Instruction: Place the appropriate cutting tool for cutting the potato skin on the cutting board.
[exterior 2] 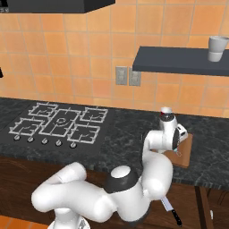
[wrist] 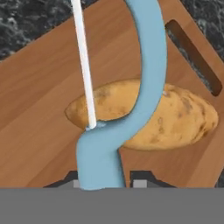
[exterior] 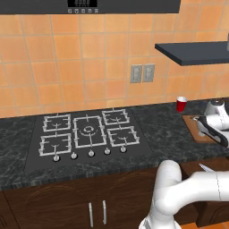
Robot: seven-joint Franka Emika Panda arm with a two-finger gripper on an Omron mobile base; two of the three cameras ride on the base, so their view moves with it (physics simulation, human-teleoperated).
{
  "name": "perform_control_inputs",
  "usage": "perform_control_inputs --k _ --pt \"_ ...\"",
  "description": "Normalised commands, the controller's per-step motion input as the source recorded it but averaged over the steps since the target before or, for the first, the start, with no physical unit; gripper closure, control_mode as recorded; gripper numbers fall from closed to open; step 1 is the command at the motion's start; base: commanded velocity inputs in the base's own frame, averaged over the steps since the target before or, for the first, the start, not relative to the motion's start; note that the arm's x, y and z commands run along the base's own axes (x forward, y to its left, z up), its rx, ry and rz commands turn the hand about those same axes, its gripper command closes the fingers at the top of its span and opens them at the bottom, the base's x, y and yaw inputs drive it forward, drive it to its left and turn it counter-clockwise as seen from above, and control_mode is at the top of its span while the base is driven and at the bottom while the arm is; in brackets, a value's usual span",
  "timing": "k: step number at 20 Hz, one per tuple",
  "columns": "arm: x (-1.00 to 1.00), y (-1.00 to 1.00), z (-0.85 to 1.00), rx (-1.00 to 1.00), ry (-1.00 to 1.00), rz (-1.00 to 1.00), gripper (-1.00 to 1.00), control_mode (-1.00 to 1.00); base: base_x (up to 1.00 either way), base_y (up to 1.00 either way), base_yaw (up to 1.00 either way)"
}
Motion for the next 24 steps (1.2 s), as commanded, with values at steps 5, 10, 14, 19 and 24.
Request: perform_control_inputs --k 5,10,14,19,24 --pt "-0.45 -0.38 0.42 0.05 0.12 0.00 -1.00 -1.00 0.00 0.00 0.00" --pt "-0.59 -0.50 0.85 0.02 0.04 0.04 -1.00 -1.00 0.00 0.00 0.00" --pt "-0.26 -0.33 0.33 0.07 0.02 0.03 -1.00 -1.00 0.00 0.00 0.00" --pt "-0.28 -0.35 0.05 0.07 0.07 0.08 -1.00 -1.00 0.00 0.00 0.00" --pt "-0.14 0.31 0.08 0.00 0.00 0.00 -1.00 -1.00 0.00 0.00 0.00"
